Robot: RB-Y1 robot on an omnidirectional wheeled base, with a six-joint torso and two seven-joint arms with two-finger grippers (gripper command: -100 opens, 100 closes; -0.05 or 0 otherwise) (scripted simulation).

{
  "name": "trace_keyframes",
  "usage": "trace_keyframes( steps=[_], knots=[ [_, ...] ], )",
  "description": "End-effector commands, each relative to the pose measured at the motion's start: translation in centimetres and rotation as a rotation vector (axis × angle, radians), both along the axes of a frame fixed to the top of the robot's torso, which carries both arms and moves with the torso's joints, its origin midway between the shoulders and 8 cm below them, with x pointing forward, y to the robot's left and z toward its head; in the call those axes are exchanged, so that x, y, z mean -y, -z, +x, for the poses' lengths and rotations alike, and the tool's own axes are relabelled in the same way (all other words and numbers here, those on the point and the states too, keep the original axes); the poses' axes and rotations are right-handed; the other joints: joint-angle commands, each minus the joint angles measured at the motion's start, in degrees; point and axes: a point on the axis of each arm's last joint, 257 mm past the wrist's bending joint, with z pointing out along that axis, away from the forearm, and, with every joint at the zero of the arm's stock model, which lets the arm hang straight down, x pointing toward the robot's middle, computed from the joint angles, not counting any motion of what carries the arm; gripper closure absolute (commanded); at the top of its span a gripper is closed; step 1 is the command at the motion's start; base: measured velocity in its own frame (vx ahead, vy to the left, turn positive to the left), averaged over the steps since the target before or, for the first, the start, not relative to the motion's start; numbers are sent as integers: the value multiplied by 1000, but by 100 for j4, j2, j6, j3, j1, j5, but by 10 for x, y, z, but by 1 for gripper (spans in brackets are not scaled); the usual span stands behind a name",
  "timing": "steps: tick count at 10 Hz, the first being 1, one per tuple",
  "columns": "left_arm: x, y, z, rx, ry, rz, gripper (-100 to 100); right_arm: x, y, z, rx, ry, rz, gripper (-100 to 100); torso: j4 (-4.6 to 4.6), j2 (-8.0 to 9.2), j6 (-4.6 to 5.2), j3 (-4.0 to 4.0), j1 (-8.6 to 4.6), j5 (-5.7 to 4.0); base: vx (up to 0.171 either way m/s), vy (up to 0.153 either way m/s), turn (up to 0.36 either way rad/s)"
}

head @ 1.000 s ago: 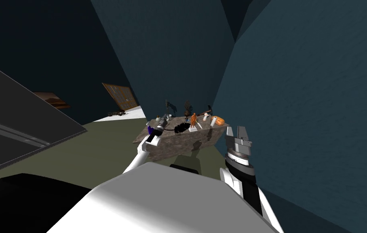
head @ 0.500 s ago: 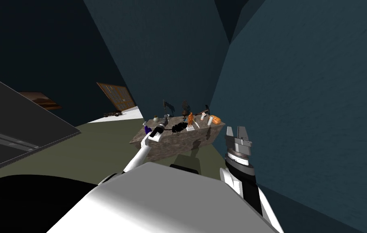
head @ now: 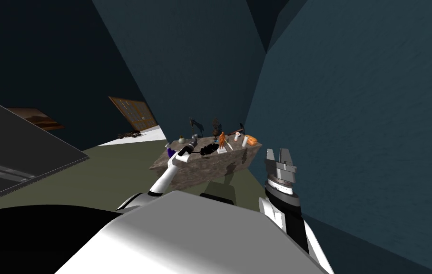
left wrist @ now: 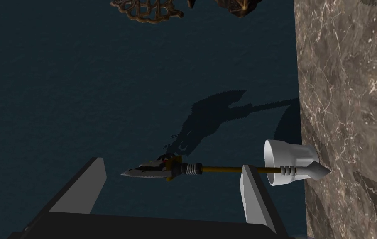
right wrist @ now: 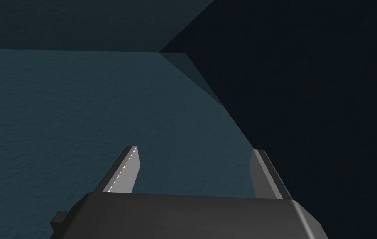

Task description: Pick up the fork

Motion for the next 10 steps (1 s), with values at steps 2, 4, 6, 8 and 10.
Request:
trace_keyframes(
  steps=[2,4,6,8,10],
  knots=[
    [-19,24,15,-95,-38,2,-100,0,0,0,0,0,0,0,0,-1,2,-1,-3,-1,-7,-46,-43],
    [-34,30,27,-142,-64,5,-100,0,0,0,0,0,0,0,0,-1,-1,-1,9,2,0,-21,-27],
    [-38,43,26,-187,-77,3,-100,0,0,0,0,0,0,0,-1,-2,-1,-1,7,2,0,-19,-17],
    [-58,57,34,-261,-115,2,-100,0,0,0,0,0,0,0,-1,-4,1,-2,6,1,5,-27,-50],
    [-77,67,40,-323,-151,-1,-100,0,0,0,0,0,0,0,0,-5,0,-2,7,1,6,-24,-38]
  ],
)
